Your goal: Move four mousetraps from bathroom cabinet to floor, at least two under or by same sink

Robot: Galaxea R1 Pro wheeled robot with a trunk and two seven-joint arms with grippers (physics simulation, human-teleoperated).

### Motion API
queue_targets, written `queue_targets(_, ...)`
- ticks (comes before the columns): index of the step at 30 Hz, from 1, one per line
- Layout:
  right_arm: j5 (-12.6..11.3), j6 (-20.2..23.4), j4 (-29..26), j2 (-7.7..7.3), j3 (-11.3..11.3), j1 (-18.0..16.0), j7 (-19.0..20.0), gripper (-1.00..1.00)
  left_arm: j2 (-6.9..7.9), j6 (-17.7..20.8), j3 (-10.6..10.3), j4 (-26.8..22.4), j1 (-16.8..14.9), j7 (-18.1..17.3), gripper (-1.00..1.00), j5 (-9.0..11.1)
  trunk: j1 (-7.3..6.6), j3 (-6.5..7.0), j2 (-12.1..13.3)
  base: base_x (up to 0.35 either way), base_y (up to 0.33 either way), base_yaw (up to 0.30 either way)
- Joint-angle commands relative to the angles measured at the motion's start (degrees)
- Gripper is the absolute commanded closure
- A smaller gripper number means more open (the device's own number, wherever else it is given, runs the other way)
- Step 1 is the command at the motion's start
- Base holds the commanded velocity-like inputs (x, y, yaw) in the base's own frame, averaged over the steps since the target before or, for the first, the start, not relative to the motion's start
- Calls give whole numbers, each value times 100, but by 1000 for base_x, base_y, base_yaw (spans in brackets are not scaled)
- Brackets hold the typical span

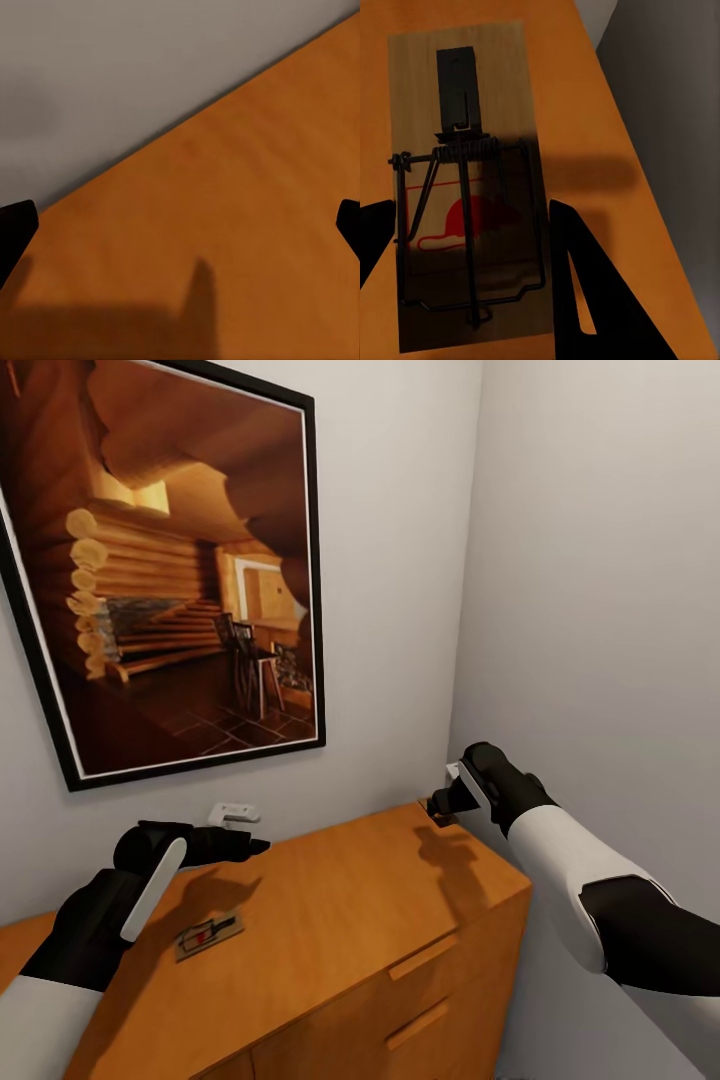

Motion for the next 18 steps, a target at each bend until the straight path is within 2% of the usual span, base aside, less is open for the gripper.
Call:
queue_targets(1,14,21,-5,-3,21,-5,35,100,4,16,-4,-4,-5,-52,-100,-53,0,-17,-5,0,0,0)
queue_targets(18,27,21,-5,-3,21,-5,35,100,16,16,-4,-4,-5,-50,-100,-56,0,-142,-5,0,0,0)
